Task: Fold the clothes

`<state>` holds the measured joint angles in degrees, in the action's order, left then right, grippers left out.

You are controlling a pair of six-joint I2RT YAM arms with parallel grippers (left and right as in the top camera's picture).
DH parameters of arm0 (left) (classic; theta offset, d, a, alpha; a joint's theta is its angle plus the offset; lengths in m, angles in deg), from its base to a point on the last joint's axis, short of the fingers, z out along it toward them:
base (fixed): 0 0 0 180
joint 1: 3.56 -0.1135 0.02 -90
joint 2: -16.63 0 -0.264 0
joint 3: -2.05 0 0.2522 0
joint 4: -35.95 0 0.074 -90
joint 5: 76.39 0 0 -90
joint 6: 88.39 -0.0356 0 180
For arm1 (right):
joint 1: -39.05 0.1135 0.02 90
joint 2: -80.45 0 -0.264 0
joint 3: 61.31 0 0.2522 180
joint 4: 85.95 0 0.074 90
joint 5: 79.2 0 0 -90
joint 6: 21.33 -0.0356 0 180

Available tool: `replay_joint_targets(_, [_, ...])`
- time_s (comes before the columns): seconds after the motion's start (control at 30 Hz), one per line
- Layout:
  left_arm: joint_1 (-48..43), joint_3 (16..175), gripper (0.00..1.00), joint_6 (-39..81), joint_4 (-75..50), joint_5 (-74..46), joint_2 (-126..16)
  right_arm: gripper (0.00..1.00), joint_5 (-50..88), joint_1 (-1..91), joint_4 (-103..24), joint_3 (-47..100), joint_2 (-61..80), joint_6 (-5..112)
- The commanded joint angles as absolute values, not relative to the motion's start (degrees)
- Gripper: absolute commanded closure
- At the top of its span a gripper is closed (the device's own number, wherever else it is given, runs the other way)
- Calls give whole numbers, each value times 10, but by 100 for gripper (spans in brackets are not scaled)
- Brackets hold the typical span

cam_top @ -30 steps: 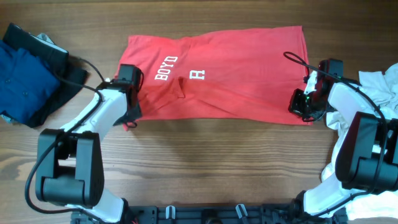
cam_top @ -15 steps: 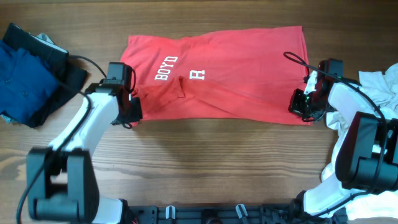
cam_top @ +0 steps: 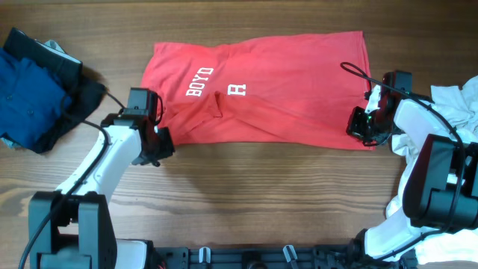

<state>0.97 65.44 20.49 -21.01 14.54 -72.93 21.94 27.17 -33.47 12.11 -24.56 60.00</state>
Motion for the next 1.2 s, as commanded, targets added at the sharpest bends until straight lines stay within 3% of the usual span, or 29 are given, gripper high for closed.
replay_joint_targets(0.0, [7,627,65,229,-175,154,-734,94,194,274,-338,111,-280,608])
replay_joint_targets(0.43, [7,625,65,229,-146,204,-748,94,193,274,-336,111,-280,608])
replay_joint_targets(0.7, [7,623,77,228,-143,206,-764,94,194,274,-336,111,-280,607])
replay_joint_targets(0.9, [6,623,84,214,-140,281,-764,94,194,274,-336,111,-280,608])
replay_joint_targets(1.0, [7,623,96,207,-140,286,-764,94,194,274,-336,111,-280,608])
replay_joint_targets(1.17, [6,623,96,150,-128,314,-764,94,193,274,-336,111,-280,608])
